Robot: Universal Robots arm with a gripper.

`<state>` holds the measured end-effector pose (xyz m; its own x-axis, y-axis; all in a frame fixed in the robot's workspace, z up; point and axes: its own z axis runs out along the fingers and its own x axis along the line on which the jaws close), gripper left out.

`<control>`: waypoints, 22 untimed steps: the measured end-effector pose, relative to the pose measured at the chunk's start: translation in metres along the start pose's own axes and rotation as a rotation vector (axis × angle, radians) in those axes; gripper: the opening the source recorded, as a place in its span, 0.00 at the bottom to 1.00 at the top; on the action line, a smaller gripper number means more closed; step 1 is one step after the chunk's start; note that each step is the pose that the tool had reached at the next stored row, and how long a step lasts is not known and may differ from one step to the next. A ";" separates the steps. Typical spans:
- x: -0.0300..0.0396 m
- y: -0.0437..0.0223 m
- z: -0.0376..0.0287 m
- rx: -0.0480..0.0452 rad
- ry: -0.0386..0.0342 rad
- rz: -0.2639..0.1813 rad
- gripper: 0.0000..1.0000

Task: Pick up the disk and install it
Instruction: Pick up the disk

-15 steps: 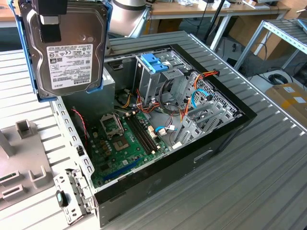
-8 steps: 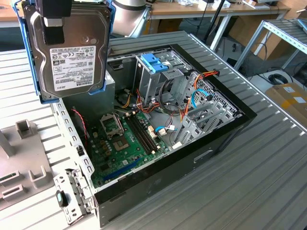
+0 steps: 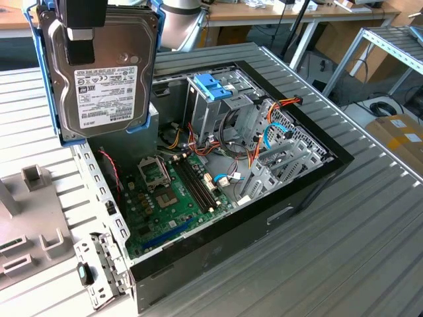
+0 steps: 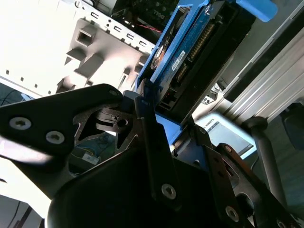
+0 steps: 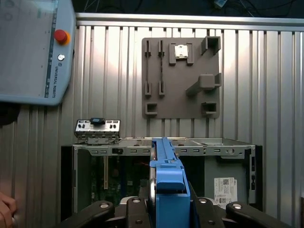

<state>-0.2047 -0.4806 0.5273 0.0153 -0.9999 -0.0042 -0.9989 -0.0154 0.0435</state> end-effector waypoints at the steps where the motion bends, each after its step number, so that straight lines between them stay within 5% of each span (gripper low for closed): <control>1: 0.0007 -0.0004 0.0000 0.0000 0.0000 0.000 0.37; 22: 0.0140 -0.0155 0.0002 0.0000 0.0000 0.000 0.37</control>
<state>-0.1889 -0.4943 0.5263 0.0152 -0.9999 -0.0042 -0.9989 -0.0154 0.0434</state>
